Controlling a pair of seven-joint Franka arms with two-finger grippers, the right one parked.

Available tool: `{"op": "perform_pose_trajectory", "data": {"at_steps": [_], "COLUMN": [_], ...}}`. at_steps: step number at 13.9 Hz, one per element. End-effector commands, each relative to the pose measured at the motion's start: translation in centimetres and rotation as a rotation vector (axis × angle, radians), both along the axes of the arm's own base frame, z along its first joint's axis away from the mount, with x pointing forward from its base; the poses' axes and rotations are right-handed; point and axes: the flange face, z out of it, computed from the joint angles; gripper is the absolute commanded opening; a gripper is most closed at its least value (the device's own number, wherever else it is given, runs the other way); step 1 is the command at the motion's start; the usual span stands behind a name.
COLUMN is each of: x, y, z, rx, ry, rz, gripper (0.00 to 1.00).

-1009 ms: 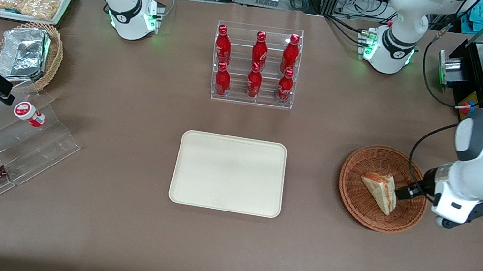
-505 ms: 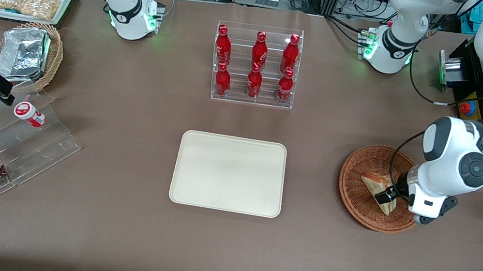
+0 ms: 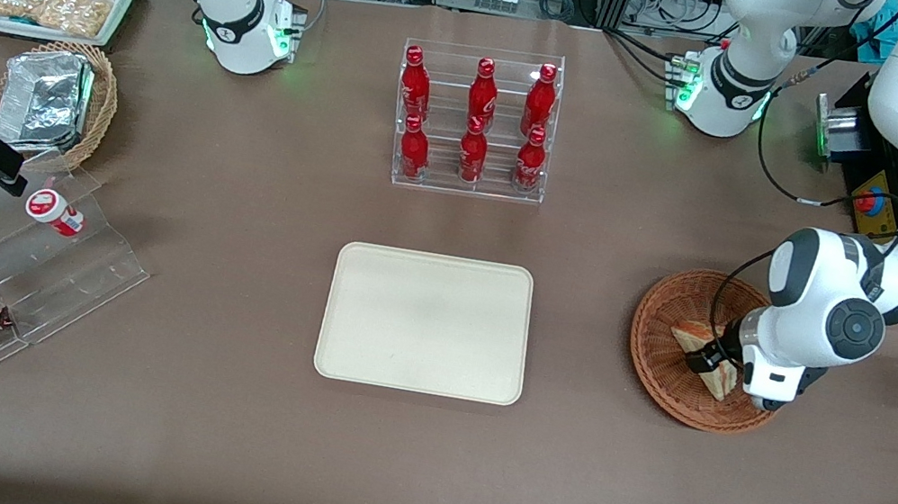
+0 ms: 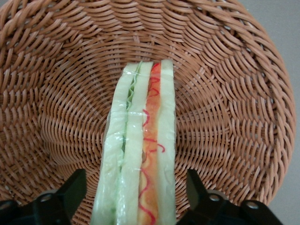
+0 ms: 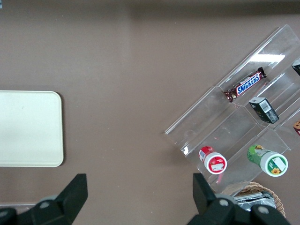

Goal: Place sandwich from basket to tray
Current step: 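Lower the left gripper over the wrapped sandwich and close on it, then lift the sandwich and carry it with the left gripper over the tray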

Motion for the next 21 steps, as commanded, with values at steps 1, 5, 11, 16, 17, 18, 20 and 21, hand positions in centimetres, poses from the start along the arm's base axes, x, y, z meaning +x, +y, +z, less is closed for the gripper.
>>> {"op": "perform_pose_trajectory", "data": {"at_steps": [1,5,11,16,17,18,20,21], "x": [1.1,3.3,2.5,-2.3,-2.9,-2.9,-3.2,-3.5], "y": [0.3,-0.6,-13.4,-24.3,-26.4,-28.9,-32.9,-35.3], "z": [1.5,6.1,11.4,9.8,9.6,10.1,9.2,8.3], "rx": [-0.004,0.006,-0.015,-0.056,-0.086,-0.100,-0.118,-0.120], "ry": [-0.029,-0.020,-0.056,0.000,-0.003,-0.018,-0.023,-0.021], "rz": [0.024,-0.001,-0.326,-0.689,-0.789,-0.830,-0.849,-0.844], "gripper": [0.10,0.06,0.07,0.09,0.10,0.11,0.12,0.12]}}
